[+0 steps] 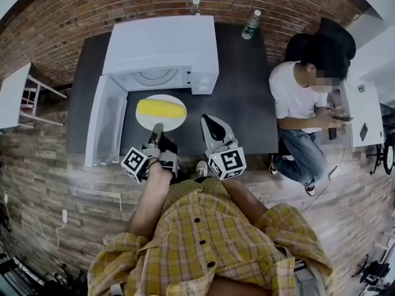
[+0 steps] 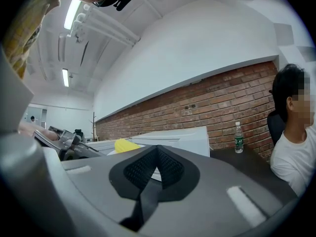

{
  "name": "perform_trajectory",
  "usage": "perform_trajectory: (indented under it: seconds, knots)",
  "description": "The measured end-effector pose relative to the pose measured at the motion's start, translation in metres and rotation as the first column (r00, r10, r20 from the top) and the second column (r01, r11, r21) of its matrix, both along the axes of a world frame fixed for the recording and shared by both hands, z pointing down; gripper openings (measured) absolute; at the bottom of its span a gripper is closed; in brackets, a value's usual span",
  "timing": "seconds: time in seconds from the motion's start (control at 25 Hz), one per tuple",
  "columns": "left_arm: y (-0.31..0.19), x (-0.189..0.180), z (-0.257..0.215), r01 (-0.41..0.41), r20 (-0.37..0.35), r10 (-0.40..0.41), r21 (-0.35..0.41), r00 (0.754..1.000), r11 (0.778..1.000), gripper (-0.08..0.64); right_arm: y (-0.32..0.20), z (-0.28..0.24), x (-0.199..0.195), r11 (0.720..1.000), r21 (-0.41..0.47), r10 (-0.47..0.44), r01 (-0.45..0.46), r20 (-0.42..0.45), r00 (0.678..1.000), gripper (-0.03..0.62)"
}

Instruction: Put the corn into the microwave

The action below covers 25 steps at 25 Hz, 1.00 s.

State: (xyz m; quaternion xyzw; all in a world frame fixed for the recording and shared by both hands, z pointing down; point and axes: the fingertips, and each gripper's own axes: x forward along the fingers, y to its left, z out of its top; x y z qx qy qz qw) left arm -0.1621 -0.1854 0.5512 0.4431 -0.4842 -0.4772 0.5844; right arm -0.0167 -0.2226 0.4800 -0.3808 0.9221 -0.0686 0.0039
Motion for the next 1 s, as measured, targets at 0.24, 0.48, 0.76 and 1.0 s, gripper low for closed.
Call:
perform_trajectory:
  seconds: [0.24,0.48,0.76,1.0]
  knots:
    - [-0.022,-0.018,0.016,-0.038,0.018,0.039,-0.042,0.999,0.998,0.012,-0.018,0.000,-0.009,0.999,-0.004,0.049,-0.049,-0.010,0.999,-0.005]
    - [-0.044,-0.042,0.036,-0.025,0.010,0.026,-0.060,1.000,0.998,0.012,-0.033,0.001,-0.023,0.997,0.001,0.077,-0.077,-0.021,0.997,-0.005]
    - [-0.065,-0.056,0.056,-0.016,0.004,0.017,-0.068,1.000,0.998,0.014,-0.044,0.008,-0.031,0.995,-0.007,0.102,-0.102,-0.030,0.994,-0.005]
    - [-0.083,-0.070,0.076,0.001,0.022,0.001,-0.086,1.000,0.996,0.013,-0.050,0.016,-0.042,0.995,-0.022,0.099,-0.100,-0.046,0.994,-0.005]
